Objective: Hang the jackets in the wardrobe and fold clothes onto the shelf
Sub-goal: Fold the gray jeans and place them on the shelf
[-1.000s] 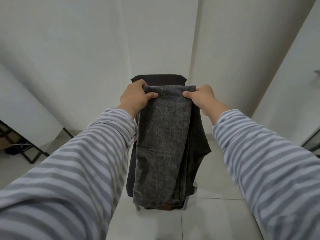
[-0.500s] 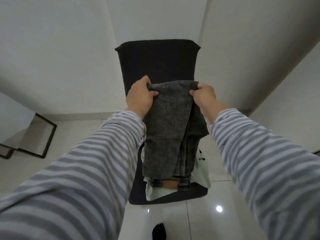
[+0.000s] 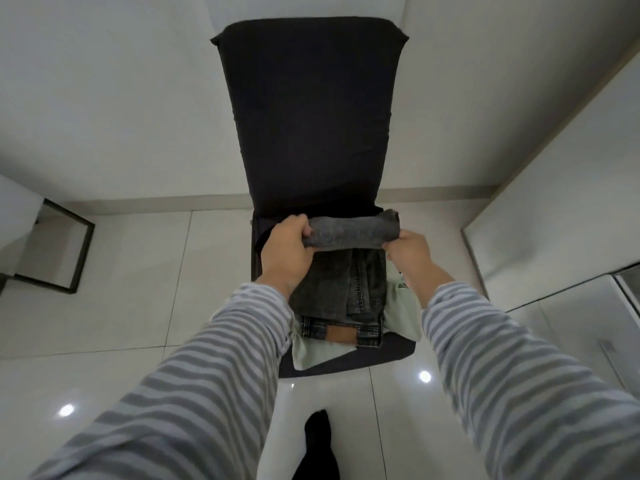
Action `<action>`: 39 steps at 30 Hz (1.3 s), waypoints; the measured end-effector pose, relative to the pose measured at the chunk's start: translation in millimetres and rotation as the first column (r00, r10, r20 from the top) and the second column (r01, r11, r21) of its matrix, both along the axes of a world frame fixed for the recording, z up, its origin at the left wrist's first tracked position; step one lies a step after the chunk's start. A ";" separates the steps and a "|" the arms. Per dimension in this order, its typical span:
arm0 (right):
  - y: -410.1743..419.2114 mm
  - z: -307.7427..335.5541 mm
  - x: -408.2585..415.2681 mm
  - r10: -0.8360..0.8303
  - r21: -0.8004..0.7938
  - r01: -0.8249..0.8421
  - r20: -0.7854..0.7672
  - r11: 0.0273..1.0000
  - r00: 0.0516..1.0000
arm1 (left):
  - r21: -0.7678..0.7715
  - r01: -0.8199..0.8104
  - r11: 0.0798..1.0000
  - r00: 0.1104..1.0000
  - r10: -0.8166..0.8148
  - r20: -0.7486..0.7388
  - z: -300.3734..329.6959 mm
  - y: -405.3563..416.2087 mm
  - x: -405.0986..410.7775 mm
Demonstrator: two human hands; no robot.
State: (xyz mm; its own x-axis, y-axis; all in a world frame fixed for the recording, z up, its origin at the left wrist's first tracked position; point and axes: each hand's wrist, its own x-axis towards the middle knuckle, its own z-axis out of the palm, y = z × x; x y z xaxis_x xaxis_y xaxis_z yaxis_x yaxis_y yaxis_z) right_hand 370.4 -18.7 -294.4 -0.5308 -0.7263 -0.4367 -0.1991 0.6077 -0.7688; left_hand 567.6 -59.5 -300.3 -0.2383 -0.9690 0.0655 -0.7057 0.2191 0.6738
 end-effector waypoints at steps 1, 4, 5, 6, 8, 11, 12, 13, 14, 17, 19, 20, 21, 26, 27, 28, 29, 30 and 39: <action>10.5 -8.7 1.3 -0.015 0.024 0.014 0.035 1.000 0.999 | -0.008 0.006 1.000 0.999 -0.005 0.035 -9.1 11.1 1.9; 42.8 -37.2 8.4 -0.083 0.072 0.071 0.189 0.995 0.979 | -0.020 0.082 0.996 0.988 -0.079 0.130 -40.2 43.6 9.8; 53.1 -50.0 10.5 -0.106 0.091 0.086 0.249 0.992 0.963 | -0.009 0.116 0.993 0.982 -0.113 0.152 -52.3 53.7 13.1; 62.2 -62.4 12.7 -0.122 0.105 0.095 0.298 0.990 0.947 | 0.007 0.140 0.990 0.978 -0.140 0.156 -65.4 62.1 16.2; 77.2 -91.9 15.1 -0.124 0.150 0.082 0.296 0.985 0.947 | 0.066 0.149 0.987 0.982 -0.156 0.111 -93.4 78.1 20.4; 91.4 -137.2 16.3 -0.113 0.206 0.081 0.149 0.975 0.982 | 0.193 0.057 0.979 0.998 -0.058 -0.005 -134.7 96.9 18.9; 94.0 -150.3 16.3 -0.097 0.216 0.072 0.103 0.974 0.990 | 0.236 0.019 0.972 1.000 -0.015 -0.019 -146.1 101.0 16.5; 95.7 -160.8 16.6 -0.074 0.238 0.059 0.058 0.969 0.996 | 0.264 -0.025 0.964 0.999 0.032 -0.021 -157.0 103.0 13.7; 96.5 -170.5 17.4 -0.051 0.260 0.044 0.019 0.964 0.999 | 0.277 -0.078 0.958 0.996 0.090 -0.029 -165.8 103.4 10.6; 97.7 -199.6 19.0 -0.064 0.254 0.065 -0.011 0.965 0.998 | 0.319 -0.288 0.903 0.941 0.328 -0.081 -184.1 99.0 3.8; 97.7 -215.3 21.7 -0.095 0.211 0.101 -0.039 0.972 0.995 | 0.399 -0.373 0.838 0.909 0.415 -0.022 -195.2 93.7 2.7; 98.5 -221.1 23.6 -0.130 0.193 0.137 -0.050 0.972 0.990 | 0.444 -0.378 0.812 0.908 0.420 0.005 -200.8 92.7 3.1; 98.7 -224.8 24.8 -0.180 0.178 0.184 -0.043 0.967 0.983 | 0.483 -0.370 0.793 0.908 0.419 0.007 -206.4 92.0 3.4; 83.9 -225.8 23.8 -0.296 0.133 0.278 0.143 0.951 0.944 | 0.646 -0.363 0.671 0.815 0.565 -0.129 -213.5 83.8 2.8; 80.3 -222.6 23.0 -0.333 0.145 0.309 0.195 0.940 0.922 | 0.666 -0.364 0.651 0.795 0.590 -0.142 -211.0 81.5 2.2; 77.1 -218.7 22.4 -0.362 0.174 0.327 0.231 0.929 0.903 | 0.672 -0.369 0.642 0.779 0.608 -0.154 -208.2 79.3 1.3; 73.5 -216.6 20.7 -0.367 0.193 0.325 0.257 0.926 0.894 | 0.665 -0.378 0.644 0.767 0.620 -0.165 -206.4 77.0 0.4; 69.3 -213.3 19.0 -0.354 0.200 0.306 0.287 0.931 0.890 | 0.652 -0.395 0.647 0.759 0.629 -0.166 -203.6 74.5 0.0; 54.3 -212.4 7.8 -0.322 0.201 0.257 0.455 0.945 0.830 | 0.664 -0.325 0.674 0.867 0.493 -0.076 -188.2 51.4 2.6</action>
State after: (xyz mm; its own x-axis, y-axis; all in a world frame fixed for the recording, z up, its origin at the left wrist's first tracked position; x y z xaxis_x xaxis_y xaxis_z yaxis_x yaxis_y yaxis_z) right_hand 378.2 35.5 -506.8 -0.4112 -0.4934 -0.7665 0.3712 0.6773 -0.6352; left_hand 570.2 -8.1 -488.6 0.1328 -0.8062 -0.5765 -0.4277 -0.5714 0.7004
